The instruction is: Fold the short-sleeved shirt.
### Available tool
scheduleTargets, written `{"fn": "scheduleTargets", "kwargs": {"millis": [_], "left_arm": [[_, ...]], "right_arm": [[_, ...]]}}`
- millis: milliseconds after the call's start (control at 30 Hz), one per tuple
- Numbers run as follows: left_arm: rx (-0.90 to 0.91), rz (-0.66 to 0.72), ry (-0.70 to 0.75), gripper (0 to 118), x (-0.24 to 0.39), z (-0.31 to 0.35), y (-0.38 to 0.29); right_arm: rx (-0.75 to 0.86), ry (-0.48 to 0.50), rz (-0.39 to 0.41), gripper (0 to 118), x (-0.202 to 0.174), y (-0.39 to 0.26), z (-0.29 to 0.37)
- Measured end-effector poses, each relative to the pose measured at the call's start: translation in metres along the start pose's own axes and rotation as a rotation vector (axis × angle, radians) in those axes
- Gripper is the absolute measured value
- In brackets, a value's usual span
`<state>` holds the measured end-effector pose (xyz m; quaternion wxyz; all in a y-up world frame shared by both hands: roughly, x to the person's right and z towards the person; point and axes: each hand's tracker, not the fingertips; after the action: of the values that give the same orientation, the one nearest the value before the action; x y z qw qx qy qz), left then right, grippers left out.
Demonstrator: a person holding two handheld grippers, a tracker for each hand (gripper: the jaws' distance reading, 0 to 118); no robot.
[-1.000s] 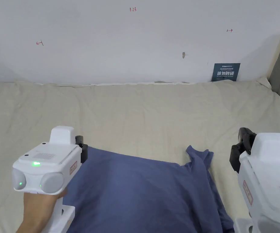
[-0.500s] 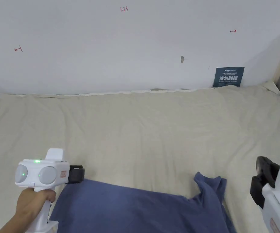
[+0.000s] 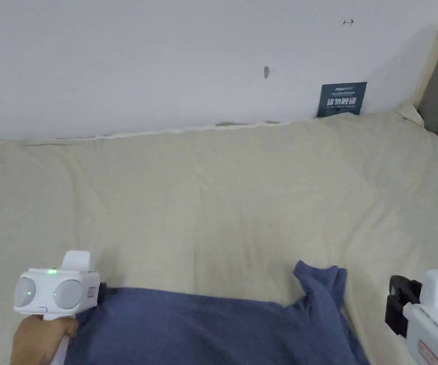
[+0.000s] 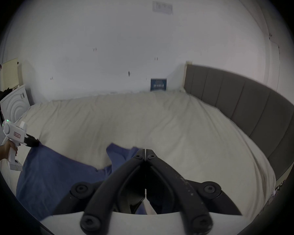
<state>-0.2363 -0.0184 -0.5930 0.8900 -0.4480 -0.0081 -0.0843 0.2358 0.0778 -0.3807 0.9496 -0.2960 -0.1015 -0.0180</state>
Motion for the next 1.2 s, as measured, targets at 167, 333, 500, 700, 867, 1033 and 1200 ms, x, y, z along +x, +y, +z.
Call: {"fn": "scheduleTargets", "kwargs": {"millis": [167,333,500,700,867,1033,1200], "left_arm": [[0.131,0.057,-0.031,1,-0.002,0.045,0.003],[0.205,0.091,-0.074,1,-0.011,0.094,0.002],[0.226,0.076,-0.071,1,-0.016,0.122,-0.002],[0.225,0.09,-0.06,1,-0.021,0.126,-0.011],[0.233,0.101,-0.049,1,-0.023,0.14,-0.024],[0.271,0.141,-0.035,1,-0.032,0.171,-0.032],[0.405,0.187,-0.018,1,-0.05,0.227,-0.016]], "right_arm": [[-0.213,0.039,-0.025,59,0.007,-0.009,-0.051],[-0.376,0.026,-0.007,98,0.003,-0.032,-0.103],[-0.41,0.054,0.035,87,-0.013,-0.049,-0.114],[-0.362,0.083,0.203,6,-0.03,-0.061,-0.117],[-0.294,0.107,0.223,2,-0.035,-0.048,-0.09],[-0.142,0.122,0.158,2,-0.02,-0.006,-0.038],[0.034,0.172,0.123,2,-0.016,0.062,0.023]]}}
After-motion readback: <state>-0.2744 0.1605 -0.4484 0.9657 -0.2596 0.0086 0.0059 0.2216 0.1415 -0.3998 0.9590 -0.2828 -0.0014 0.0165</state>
